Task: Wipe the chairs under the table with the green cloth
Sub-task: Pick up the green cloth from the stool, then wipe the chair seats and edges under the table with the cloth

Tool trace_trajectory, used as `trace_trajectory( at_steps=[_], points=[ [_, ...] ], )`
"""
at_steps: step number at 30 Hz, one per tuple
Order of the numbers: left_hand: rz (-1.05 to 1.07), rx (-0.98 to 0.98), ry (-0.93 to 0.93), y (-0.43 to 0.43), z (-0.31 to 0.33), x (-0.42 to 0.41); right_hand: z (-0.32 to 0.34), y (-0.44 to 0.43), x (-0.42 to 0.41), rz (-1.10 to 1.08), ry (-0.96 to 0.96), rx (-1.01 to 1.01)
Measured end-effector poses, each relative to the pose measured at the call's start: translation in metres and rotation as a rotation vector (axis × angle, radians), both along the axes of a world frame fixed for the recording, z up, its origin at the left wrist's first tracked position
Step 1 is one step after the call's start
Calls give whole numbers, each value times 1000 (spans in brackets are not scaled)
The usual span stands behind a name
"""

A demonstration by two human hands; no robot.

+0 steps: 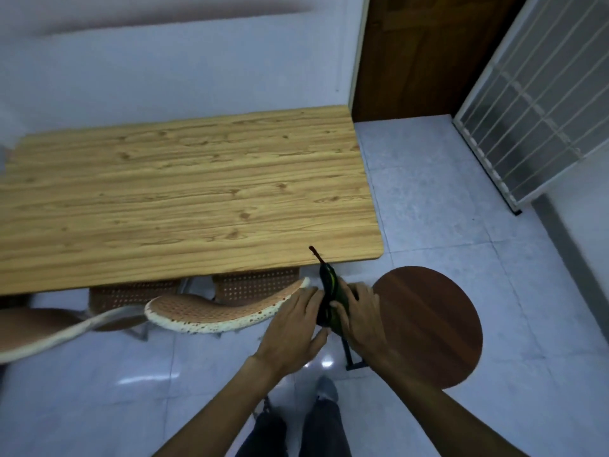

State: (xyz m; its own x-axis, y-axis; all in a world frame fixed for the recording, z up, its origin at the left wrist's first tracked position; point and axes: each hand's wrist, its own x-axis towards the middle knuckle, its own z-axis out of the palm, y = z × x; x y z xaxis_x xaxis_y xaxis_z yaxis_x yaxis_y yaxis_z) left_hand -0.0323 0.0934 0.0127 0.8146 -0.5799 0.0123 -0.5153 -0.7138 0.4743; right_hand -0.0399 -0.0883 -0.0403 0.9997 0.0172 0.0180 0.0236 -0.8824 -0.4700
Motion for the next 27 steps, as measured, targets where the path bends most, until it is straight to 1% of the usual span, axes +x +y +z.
trace_trajectory(
  at_steps=[3,5,8,10,13,17,20,23,25,27],
  points=[
    [66,-12,-55,35,20,-1,29,34,16,58,-24,33],
    [119,22,-73,61,27,-1,39,52,17,159,-41,-52],
    [171,51,-47,102,33,-11,49,80,20,331,-79,-185],
    [198,56,-44,128,35,-20,54,104,17,398,-125,-265],
    [288,71,-23,167,35,-37,60,151,13,464,-159,-335],
    [378,60,6,214,27,-47,66,209,10,484,-125,-438],
    [391,57,23,248,18,-44,63,248,11,467,-63,-430],
    [397,144,20,284,11,-35,57,281,17,435,44,-392],
    [364,160,22,303,7,-28,48,283,21,415,125,-281],
    [329,155,35,321,3,-24,38,270,19,470,124,-183]
  ],
)
